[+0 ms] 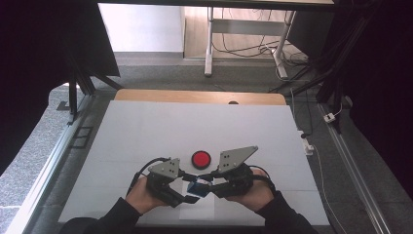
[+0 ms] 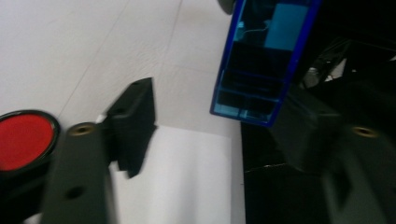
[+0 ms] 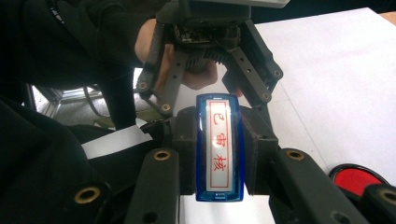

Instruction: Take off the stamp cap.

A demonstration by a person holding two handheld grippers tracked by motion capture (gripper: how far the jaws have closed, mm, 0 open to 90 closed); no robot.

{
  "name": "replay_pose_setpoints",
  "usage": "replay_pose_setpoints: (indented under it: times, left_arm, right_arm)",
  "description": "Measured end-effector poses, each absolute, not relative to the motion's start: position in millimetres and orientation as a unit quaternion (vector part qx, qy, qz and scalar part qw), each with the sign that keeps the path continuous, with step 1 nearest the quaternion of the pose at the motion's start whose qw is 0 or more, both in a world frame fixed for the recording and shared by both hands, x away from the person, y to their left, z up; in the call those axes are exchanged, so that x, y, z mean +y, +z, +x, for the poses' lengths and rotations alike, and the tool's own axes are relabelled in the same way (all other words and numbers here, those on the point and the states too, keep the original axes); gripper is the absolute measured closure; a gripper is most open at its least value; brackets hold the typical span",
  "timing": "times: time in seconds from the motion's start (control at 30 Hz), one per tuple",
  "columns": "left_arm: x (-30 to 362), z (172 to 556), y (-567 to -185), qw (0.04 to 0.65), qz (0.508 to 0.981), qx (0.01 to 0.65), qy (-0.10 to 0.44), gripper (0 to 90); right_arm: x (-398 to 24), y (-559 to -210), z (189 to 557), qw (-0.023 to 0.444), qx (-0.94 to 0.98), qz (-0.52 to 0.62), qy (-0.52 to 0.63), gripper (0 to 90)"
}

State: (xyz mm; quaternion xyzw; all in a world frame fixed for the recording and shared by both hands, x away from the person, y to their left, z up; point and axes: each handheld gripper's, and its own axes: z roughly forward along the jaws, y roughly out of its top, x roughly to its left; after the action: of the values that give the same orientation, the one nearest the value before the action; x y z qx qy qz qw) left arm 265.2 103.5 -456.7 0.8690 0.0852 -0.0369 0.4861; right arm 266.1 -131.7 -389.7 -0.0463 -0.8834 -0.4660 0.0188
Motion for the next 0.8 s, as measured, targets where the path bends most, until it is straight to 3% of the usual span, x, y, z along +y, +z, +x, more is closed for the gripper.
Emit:
replay_pose_setpoints:
  times: [0.27, 0.5, 0.57, 0.8]
  left_arm:
    - [104.2, 264.8, -457.6, 0.493, 0.866, 0.058, -0.062, 55.0]
    - [104.5, 264.7, -458.1, 0.496, 0.864, 0.051, -0.072, 61.6]
    - [104.7, 264.5, -458.3, 0.5, 0.862, 0.049, -0.075, 67.2]
    - [106.2, 265.8, -458.1, 0.51, 0.854, 0.051, -0.09, 68.7]
  right_arm:
    - [-130.4, -388.8, 264.4, 0.028, -0.885, -0.038, -0.464, 70.8]
    - [-130.4, -388.6, 264.3, 0.028, -0.886, -0.034, -0.462, 70.8]
    - [-131.0, -388.8, 264.7, 0.028, -0.885, -0.037, -0.462, 70.8]
    - [-132.7, -388.6, 266.1, 0.035, -0.88, -0.04, -0.472, 70.8]
